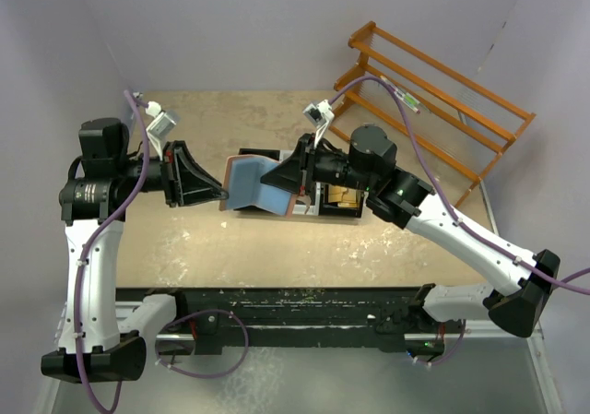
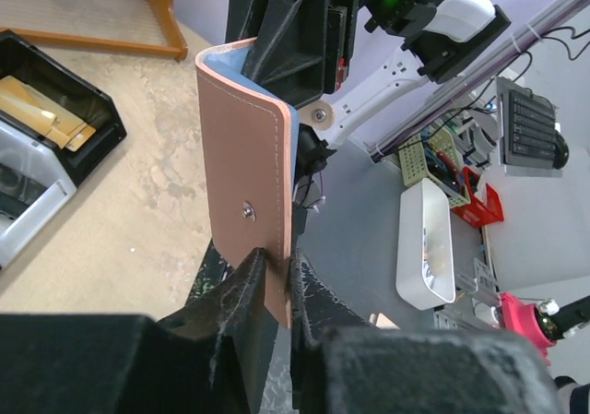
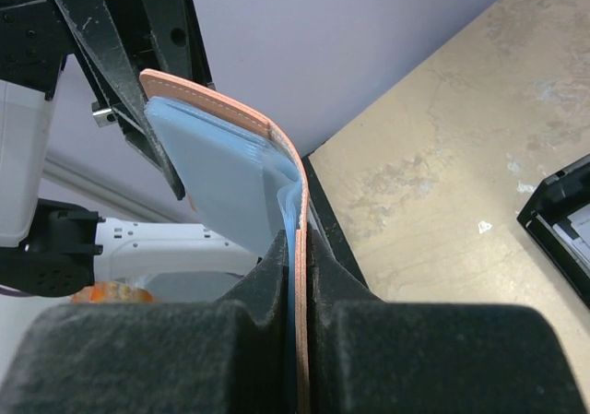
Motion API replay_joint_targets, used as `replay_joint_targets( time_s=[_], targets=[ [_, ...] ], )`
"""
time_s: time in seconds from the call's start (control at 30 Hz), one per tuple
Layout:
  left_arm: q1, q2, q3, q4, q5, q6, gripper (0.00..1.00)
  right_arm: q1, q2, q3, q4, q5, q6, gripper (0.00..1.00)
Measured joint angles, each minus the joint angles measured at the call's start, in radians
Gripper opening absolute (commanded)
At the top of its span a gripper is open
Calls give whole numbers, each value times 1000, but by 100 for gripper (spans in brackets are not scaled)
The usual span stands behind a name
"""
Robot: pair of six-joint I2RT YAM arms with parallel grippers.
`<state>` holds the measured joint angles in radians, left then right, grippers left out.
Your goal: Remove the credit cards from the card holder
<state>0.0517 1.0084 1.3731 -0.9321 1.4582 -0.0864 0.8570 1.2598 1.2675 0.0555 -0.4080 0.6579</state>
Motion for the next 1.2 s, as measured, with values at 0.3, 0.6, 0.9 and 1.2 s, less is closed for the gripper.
replay_joint_targets(
  time_s=[0.3,0.6,0.9,1.2],
  targets=[
    [0,0,0,19,-81,-28,19,-5,0,-2,-1,-2,-6,0],
    [0,-1,0,44,-178,-65,40,-7,-2,-19,29,-10,11,0],
    [0,-1,0,50,-209,-72,43,-6,-2,-33,74,-30,42,0],
    [0,-5,0,53,-219,-79,43,-1,2,-33,92,-37,51,0]
  ],
)
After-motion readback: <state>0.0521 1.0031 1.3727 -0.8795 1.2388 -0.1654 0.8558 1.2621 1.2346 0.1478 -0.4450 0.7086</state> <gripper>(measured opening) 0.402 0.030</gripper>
